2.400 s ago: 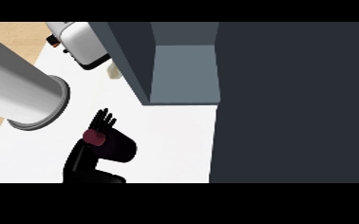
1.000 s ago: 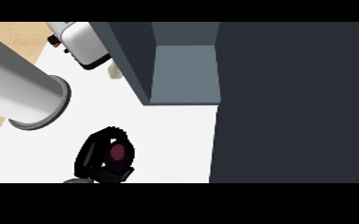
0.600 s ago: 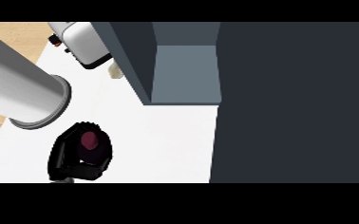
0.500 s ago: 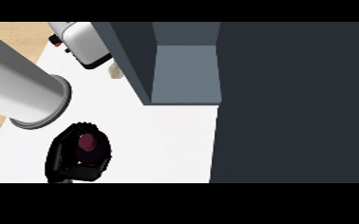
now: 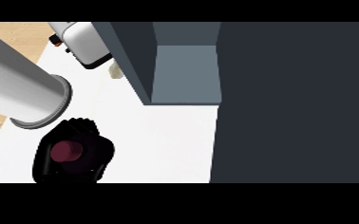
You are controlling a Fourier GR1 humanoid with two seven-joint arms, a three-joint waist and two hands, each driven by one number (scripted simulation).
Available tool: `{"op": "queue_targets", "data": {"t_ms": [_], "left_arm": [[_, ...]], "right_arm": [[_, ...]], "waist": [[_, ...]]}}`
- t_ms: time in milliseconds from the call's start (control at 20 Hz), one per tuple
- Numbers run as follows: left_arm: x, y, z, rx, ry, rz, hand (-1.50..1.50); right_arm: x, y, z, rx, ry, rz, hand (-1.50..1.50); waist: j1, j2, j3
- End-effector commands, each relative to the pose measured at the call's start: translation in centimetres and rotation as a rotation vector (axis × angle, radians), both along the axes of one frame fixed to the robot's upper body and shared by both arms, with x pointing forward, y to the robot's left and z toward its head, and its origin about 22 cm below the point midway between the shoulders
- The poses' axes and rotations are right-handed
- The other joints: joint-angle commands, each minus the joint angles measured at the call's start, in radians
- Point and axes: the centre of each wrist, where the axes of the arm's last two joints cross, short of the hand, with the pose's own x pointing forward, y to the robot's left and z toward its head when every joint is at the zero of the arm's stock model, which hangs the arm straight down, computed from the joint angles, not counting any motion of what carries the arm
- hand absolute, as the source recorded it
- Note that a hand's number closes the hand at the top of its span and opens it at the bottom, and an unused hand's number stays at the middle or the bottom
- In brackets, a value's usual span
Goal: Pick up the wine, place it into the cabinet and close the cabinet
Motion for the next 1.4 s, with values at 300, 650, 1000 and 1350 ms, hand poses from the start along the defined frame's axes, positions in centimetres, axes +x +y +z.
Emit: {"op": "queue_targets", "data": {"t_ms": [300, 650, 1000, 1350], "left_arm": [[0.5, -5.3, 7.4, 0.02, -0.003, -0.056, 1.5], [2.0, -10.9, 11.0, -0.012, 0.024, -0.161, 1.5], [3.4, -15.7, 13.6, -0.037, 0.022, -0.153, 1.5], [4.1, -19.6, 15.6, -0.035, 0.011, -0.12, 1.5]], "right_arm": [[-3.1, -0.1, 0.5, 0.054, -0.038, 0.046, -1.5], [-2.5, 0.1, 1.4, 0.049, -0.024, 0.066, -1.5], [-2.9, -1.0, 0.5, 0.052, -0.031, 0.052, -1.5], [-1.8, -1.0, 0.4, 0.065, -0.037, 0.038, -1.5]], "waist": [[-0.006, 0.002, 0.0], [-0.012, 0.002, 0.0], [-0.021, 0.002, 0.0], [-0.014, 0.003, 0.0]]}}
